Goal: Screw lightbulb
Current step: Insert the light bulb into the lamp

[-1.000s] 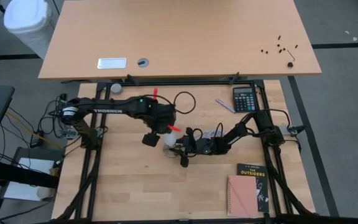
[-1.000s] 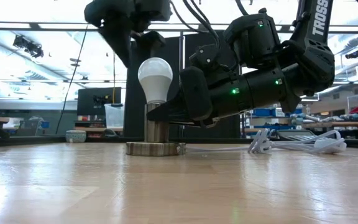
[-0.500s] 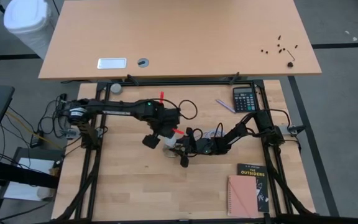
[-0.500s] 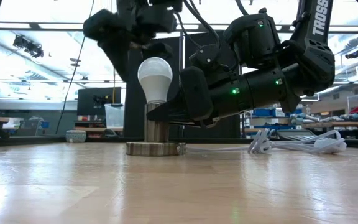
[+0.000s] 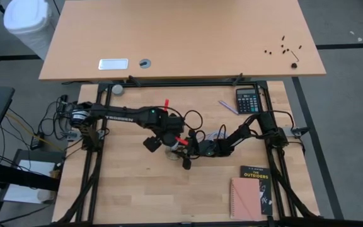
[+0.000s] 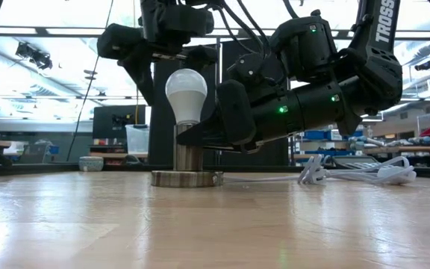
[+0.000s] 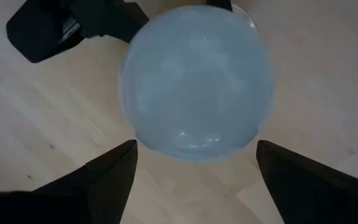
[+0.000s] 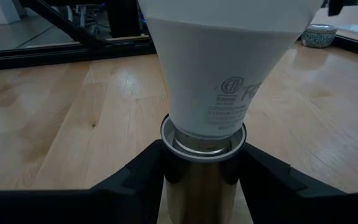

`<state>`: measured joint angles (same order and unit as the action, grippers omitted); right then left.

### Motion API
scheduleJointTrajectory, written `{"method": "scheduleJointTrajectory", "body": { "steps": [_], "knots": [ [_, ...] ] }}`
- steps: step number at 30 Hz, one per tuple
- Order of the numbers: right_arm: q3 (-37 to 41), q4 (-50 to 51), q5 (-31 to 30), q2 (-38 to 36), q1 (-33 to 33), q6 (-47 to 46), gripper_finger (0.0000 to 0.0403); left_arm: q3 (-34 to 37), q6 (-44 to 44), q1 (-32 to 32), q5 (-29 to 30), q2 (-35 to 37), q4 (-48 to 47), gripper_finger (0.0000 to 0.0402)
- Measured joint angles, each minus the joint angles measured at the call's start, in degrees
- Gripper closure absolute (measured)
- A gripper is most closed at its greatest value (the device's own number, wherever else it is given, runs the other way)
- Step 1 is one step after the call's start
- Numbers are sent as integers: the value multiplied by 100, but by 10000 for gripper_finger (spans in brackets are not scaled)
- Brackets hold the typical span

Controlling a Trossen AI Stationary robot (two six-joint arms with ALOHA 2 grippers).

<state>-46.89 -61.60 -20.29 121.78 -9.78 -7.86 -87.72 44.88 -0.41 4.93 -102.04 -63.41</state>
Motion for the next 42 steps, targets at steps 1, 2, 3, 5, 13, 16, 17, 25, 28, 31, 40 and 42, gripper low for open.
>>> {"method": "scheduleJointTrajectory", "body": {
  "steps": [1,2,3,5,13,16,17,25,28,31,40,42],
  "knots": [
    [0,0,0,0,0,2,217,0,-4,-4,7,0,4,67],
    [0,0,0,0,0,0,217,0,-26,-6,10,0,2,67],
    [0,1,0,0,0,0,217,0,-34,-6,11,0,2,67],
    [0,2,0,0,0,0,217,0,-102,-9,14,0,2,67],
    [0,4,0,0,0,0,217,0,-666,-9,39,2,-3,67],
    [0,4,0,0,0,-1,217,0,-830,-11,39,2,-33,67],
    [0,4,0,0,0,-2,217,0,-987,-11,39,2,-50,67],
    [0,7,0,0,0,-2,217,0,-2199,-11,-192,2,-139,67],
    [0,7,0,0,0,-2,217,0,-2751,-11,-384,4,-162,67],
    [0,7,0,0,0,-2,217,0,-3280,-11,-551,4,-154,67],
    [0,4,0,0,0,-2,217,0,-4544,-13,-717,7,-16,67],
    [0,4,0,0,0,0,217,0,-4692,-13,-831,7,-16,67]
  ]
}}
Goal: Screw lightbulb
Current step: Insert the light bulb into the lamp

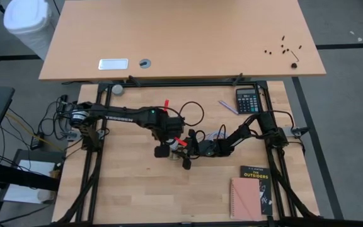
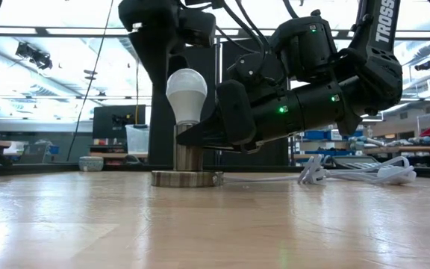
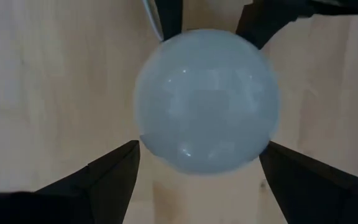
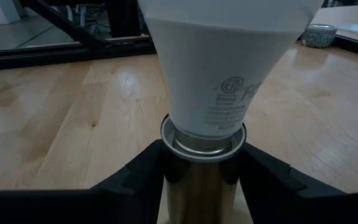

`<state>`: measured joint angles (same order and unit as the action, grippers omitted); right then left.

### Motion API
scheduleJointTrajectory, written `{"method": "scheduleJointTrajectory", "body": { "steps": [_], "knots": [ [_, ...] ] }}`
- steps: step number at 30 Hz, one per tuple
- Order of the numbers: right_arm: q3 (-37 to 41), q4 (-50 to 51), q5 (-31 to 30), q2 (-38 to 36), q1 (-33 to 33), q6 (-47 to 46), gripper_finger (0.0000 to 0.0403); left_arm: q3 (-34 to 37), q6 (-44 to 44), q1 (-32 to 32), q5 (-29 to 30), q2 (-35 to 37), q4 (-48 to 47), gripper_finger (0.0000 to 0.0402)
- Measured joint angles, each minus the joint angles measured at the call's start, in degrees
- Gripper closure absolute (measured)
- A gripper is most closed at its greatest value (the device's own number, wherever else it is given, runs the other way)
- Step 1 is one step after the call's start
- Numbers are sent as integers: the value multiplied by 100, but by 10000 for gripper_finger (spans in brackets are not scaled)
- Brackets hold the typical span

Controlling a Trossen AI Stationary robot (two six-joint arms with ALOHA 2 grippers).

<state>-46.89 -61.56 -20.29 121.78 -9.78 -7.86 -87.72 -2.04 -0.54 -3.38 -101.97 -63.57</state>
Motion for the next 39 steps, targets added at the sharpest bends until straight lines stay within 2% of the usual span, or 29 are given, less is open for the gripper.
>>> {"method": "scheduleJointTrajectory", "body": {
  "steps": [8,14,21,25,28,34,39],
  "knots": [
    [0,0,0,0,0,0,217,0,-136,0,-173,0,163,67],
    [2,0,1,0,0,0,217,0,288,0,158,0,243,67],
    [2,0,0,0,0,2,217,0,923,0,807,0,243,67],
    [2,0,0,0,0,2,217,0,1438,2,918,0,243,67],
    [2,0,0,0,0,2,217,0,1714,0,819,0,242,67],
    [2,0,0,0,0,9,217,0,1636,2,115,0,303,67],
    [2,0,2,0,0,9,217,0,1353,2,44,-5,482,65]
  ]
}}
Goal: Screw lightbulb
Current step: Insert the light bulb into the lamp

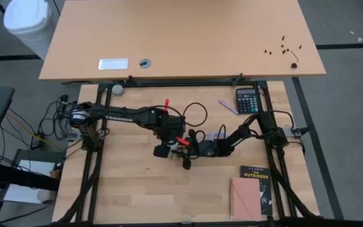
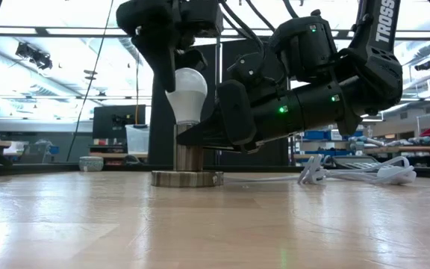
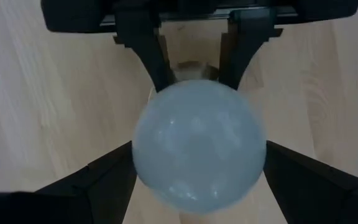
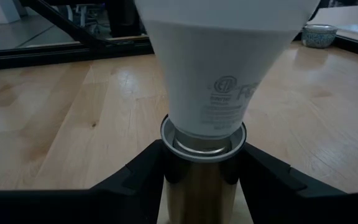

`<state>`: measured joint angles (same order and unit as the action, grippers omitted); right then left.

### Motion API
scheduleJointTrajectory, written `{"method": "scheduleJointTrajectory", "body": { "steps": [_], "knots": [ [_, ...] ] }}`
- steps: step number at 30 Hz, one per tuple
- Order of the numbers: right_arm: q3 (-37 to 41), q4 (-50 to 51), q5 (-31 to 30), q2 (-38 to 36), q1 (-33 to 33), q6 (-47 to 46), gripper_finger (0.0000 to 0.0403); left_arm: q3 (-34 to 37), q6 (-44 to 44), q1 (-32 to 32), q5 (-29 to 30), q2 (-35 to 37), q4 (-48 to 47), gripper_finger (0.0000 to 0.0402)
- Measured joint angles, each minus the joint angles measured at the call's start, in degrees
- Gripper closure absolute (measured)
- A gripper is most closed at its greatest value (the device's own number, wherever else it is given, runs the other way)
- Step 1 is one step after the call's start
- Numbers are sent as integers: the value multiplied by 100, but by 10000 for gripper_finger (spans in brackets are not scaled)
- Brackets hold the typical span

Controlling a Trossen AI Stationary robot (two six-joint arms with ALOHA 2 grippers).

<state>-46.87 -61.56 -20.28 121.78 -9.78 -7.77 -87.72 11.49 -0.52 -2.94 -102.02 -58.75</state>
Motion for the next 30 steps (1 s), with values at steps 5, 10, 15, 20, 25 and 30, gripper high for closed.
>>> {"method": "scheduleJointTrajectory", "body": {
  "steps": [5,10,15,20,25,30],
  "knots": [
    [0,-2,-1,0,0,-2,217,0,-104,-12,-75,-170,126,60],
    [0,0,-2,0,1,-2,217,0,-112,-37,-83,-327,118,59],
    [0,-2,0,0,0,-4,217,0,-123,-35,-80,-425,161,62],
    [0,4,1,0,0,-2,217,0,-99,-35,-78,-476,251,63],
    [0,2,1,-2,1,-2,217,0,-111,-35,-79,-480,215,87],
    [0,4,0,-2,1,-2,217,0,-654,-35,-165,-482,208,109]
  ]
}}
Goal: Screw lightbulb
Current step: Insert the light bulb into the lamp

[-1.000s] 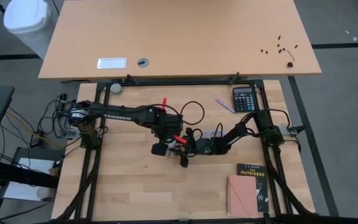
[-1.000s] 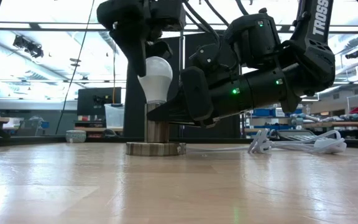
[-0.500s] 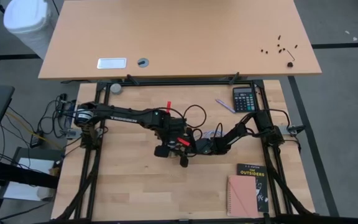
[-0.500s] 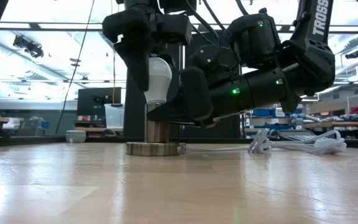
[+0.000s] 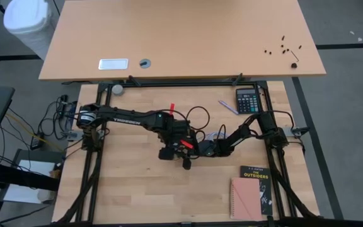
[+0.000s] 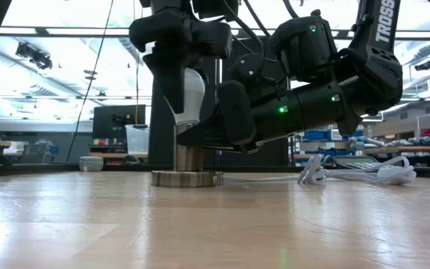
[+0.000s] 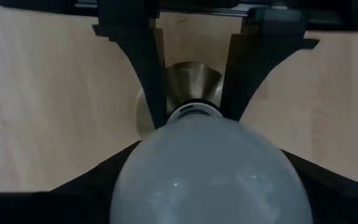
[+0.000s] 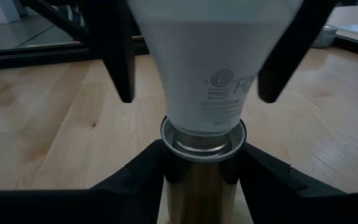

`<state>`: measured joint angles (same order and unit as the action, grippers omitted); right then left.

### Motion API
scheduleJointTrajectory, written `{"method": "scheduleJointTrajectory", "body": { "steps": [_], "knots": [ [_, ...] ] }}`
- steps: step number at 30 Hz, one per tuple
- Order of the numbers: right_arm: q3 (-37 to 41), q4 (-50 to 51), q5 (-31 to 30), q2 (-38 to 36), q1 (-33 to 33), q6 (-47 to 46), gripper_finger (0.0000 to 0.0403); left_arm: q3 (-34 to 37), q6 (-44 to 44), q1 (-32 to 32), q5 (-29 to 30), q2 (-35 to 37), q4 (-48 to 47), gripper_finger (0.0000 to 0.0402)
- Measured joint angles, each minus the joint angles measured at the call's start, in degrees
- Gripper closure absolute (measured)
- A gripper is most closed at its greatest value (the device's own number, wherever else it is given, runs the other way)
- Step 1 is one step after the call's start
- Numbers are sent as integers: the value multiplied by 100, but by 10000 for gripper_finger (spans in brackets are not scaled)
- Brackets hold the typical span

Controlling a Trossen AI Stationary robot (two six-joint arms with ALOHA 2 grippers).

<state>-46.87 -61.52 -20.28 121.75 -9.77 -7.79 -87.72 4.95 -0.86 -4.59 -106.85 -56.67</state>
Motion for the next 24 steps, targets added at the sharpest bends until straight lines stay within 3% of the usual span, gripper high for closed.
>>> {"method": "scheduleJointTrajectory", "body": {
  "steps": [10,24],
  "knots": [
    [0,-4,0,0,1,0,217,0,-969,0,-165,0,5,112],
    [2,-9,0,0,0,2,217,0,-814,0,-4,0,23,148]
  ]
}}
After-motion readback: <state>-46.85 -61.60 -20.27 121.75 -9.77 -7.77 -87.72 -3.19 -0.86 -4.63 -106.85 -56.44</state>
